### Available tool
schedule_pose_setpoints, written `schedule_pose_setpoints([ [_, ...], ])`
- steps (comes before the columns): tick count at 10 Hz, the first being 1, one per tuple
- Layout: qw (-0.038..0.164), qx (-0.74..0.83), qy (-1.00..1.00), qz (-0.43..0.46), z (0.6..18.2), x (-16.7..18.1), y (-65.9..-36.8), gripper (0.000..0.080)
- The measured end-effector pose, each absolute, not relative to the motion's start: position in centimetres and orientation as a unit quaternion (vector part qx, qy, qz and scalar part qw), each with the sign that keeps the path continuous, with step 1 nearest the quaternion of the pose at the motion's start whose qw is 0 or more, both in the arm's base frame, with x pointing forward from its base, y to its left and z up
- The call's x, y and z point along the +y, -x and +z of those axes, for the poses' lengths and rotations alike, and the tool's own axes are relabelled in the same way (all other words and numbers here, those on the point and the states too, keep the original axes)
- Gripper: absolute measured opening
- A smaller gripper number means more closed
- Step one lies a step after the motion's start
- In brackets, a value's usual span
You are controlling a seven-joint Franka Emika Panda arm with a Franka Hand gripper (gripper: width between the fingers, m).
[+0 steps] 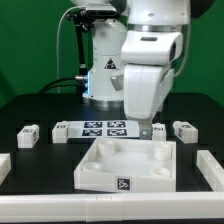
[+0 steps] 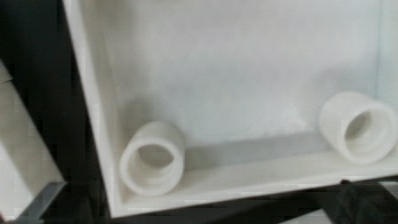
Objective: Assemble one leg
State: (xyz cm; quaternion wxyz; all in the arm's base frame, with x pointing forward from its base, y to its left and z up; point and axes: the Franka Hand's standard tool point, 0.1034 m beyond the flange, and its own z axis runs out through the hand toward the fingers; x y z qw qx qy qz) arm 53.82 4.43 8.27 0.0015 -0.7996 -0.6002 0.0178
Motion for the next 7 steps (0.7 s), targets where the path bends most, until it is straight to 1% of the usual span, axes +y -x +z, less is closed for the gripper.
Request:
schedule_pose_setpoints([
  [2, 0.004, -0.618, 0.786, 0.016, 7.2, 3.3, -51.6, 0.0650],
  [7, 0.005, -0.617, 0.787, 0.018, 7.0, 3.2, -51.3, 0.0650],
])
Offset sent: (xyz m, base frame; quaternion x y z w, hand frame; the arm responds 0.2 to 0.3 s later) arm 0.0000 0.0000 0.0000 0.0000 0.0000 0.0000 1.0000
